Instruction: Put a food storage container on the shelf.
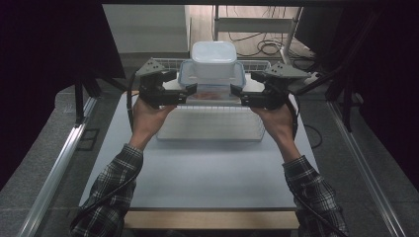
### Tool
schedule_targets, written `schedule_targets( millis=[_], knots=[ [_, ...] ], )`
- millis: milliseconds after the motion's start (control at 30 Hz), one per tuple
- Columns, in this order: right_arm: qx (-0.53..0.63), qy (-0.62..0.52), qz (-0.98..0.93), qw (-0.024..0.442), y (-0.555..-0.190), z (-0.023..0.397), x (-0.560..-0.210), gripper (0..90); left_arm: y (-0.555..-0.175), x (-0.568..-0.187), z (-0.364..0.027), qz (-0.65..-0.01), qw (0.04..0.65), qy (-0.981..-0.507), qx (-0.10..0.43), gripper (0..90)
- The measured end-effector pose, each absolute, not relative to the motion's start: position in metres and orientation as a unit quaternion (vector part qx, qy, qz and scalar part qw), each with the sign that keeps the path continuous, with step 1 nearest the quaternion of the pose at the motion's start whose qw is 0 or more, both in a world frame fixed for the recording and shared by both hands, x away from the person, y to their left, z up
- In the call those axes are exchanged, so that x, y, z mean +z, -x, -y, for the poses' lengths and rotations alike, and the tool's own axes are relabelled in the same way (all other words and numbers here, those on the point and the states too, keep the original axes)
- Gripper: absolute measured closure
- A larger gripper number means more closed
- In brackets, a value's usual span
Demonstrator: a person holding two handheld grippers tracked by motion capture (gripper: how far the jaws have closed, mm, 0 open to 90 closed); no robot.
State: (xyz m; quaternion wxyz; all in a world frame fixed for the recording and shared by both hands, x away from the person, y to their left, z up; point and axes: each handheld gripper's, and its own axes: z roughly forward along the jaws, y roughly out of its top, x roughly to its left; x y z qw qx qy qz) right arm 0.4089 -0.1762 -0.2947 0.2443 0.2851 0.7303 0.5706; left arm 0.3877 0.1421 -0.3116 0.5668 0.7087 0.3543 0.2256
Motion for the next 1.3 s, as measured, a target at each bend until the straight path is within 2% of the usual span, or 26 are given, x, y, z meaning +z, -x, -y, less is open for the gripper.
schedule_targets(
  millis=[1300],
  knots=[
    [0.555,-0.276,-0.753,0.222,-0.382,0.181,-0.340,4.1,-0.352,-0.367,-0.149,-0.340,0.553,-0.728,0.221,4.7]
  ],
)
